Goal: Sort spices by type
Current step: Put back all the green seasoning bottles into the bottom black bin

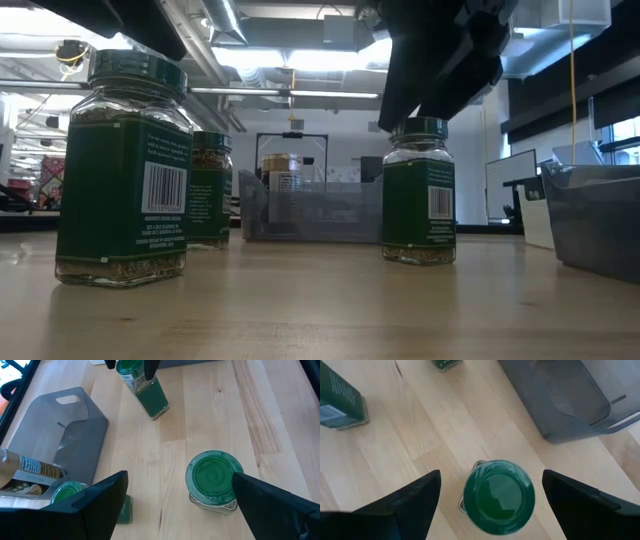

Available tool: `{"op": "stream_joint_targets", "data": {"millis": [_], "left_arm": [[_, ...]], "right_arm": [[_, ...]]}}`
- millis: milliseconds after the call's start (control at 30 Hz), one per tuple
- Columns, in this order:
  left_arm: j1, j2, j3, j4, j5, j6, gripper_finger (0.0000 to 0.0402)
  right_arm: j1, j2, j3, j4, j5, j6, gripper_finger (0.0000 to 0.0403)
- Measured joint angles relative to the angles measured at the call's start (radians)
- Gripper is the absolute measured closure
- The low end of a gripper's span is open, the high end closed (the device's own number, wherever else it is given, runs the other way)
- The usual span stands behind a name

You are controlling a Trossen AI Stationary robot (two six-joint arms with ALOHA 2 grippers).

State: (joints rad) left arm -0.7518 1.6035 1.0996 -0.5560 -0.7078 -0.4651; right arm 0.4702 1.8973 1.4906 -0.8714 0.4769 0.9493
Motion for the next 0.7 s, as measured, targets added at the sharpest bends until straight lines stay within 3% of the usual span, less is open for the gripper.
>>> {"op": "stream_joint_targets", "data": {"millis": [167, 533, 700], "left_arm": [[0.0, 0.0, 0.0, 0.0, 0.0, -0.003, 0.0047], [0.0, 0.0, 0.0, 0.003, 0.0, -0.003, 0.0047], [0.0, 0.0, 0.0, 0.002, 0.0, -0.004, 0.0047]], "right_arm": [[-0.001, 0.008, 0.0, 0.003, -0.042, 0.001, 0.008], [-0.013, 0.047, 0.0, -0.002, -0.049, -0.014, 0.0199], [0.001, 0.035, -0.001, -0.027, -0.045, -0.048, 0.0199]]}}
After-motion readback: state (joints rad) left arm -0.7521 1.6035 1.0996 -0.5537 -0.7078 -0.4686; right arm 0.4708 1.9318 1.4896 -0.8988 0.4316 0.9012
